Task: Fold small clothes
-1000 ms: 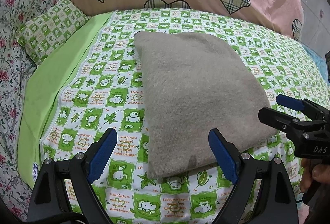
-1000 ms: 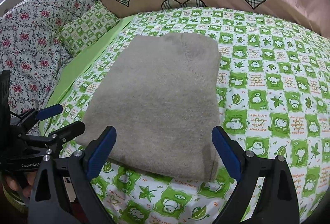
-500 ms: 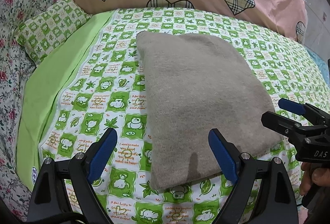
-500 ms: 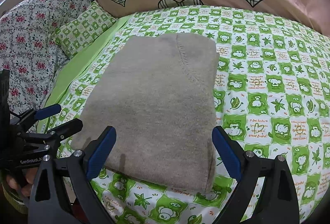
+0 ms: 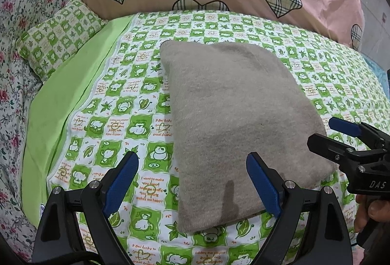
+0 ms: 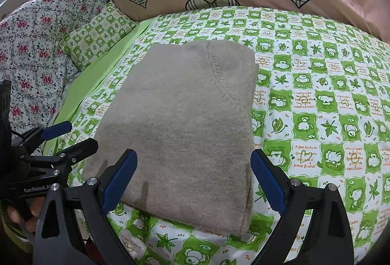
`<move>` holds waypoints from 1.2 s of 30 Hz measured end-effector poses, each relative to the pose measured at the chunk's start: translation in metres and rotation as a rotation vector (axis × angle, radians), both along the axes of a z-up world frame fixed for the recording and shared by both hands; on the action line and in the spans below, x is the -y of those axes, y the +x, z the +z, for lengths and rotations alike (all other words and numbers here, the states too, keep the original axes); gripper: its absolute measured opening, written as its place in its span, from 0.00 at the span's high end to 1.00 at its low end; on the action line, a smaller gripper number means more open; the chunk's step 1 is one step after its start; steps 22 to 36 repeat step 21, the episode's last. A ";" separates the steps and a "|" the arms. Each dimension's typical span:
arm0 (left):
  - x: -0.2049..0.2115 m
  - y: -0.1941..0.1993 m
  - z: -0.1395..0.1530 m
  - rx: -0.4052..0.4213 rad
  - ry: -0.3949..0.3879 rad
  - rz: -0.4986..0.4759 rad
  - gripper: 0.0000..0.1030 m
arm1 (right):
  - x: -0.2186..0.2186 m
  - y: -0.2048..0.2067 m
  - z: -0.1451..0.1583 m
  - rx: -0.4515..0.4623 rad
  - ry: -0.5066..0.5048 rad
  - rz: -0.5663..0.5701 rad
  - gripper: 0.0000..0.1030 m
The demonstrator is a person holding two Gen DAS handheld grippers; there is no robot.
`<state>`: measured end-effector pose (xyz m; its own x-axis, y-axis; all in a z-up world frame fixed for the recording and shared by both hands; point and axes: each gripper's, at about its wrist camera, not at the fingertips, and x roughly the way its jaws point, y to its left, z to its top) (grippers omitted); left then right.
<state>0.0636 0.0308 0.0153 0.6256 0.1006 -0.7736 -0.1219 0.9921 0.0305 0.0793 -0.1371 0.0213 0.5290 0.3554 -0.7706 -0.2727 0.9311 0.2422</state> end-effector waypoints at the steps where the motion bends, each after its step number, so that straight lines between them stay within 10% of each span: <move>1: 0.001 0.000 0.000 0.000 0.001 0.001 0.12 | 0.000 0.001 0.000 -0.002 -0.002 0.001 0.09; 36: 0.006 0.004 -0.002 -0.008 0.027 0.009 0.12 | 0.001 0.007 -0.002 -0.001 0.014 -0.001 0.08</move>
